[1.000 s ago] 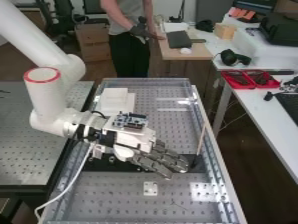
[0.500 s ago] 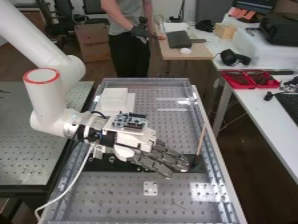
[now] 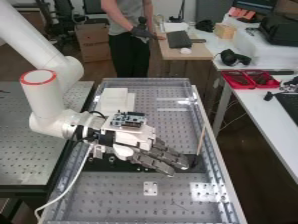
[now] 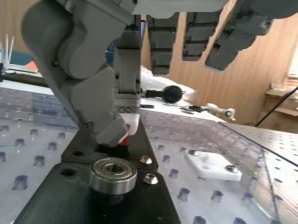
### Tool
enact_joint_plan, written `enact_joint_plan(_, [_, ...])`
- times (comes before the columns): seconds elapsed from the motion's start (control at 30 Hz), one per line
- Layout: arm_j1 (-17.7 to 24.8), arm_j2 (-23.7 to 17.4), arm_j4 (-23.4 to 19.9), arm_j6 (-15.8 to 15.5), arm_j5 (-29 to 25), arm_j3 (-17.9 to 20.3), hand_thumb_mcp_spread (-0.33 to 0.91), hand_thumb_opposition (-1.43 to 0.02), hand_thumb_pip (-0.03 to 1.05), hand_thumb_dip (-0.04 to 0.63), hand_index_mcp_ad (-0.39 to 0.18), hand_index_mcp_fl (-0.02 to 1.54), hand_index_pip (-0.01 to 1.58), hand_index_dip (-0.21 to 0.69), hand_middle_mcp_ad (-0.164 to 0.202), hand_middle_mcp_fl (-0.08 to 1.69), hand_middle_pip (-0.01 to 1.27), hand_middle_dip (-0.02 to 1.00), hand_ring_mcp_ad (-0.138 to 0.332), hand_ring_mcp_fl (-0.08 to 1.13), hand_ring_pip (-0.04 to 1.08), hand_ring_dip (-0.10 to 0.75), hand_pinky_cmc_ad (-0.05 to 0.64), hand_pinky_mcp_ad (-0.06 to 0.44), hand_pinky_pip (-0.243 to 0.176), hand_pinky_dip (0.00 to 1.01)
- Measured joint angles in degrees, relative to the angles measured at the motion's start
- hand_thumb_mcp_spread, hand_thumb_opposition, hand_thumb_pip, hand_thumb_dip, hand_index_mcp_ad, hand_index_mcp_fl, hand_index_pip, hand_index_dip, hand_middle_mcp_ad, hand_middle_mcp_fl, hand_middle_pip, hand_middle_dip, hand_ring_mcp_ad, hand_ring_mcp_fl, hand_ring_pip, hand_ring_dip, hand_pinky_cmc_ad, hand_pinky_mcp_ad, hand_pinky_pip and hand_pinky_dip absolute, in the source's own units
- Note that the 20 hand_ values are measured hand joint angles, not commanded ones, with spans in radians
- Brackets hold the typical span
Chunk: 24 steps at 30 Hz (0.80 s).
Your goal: Grab the pcb board and place it in the clear container
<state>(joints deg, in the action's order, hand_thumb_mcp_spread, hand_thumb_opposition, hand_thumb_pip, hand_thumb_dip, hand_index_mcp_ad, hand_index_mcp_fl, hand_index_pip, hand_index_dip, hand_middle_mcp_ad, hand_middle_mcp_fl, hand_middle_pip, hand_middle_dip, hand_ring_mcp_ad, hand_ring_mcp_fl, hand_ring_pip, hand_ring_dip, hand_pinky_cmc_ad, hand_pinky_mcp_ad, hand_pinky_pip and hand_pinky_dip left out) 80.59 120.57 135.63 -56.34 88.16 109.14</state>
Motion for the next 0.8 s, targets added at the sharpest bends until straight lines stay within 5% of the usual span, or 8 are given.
enact_joint_plan(0.3, [-0.1,-0.8,-0.6,0.7,0.2,0.2,0.45,-0.92,0.66,0.251,-0.024,0.55,1.51,0.028,0.056,0.15,0.14,0.14,0.12,0.03,0.08,0.024,0.342,0.134,-0.059,0.32])
enact_joint_plan(0.8, [1.0,-11.2,-3.0,1.3,3.1,2.8,0.45,-0.92,0.66,0.251,-0.024,0.55,1.51,0.03,0.059,0.18,0.14,0.14,0.119,0.03,0.08,0.024,0.342,0.133,-0.061,0.3])
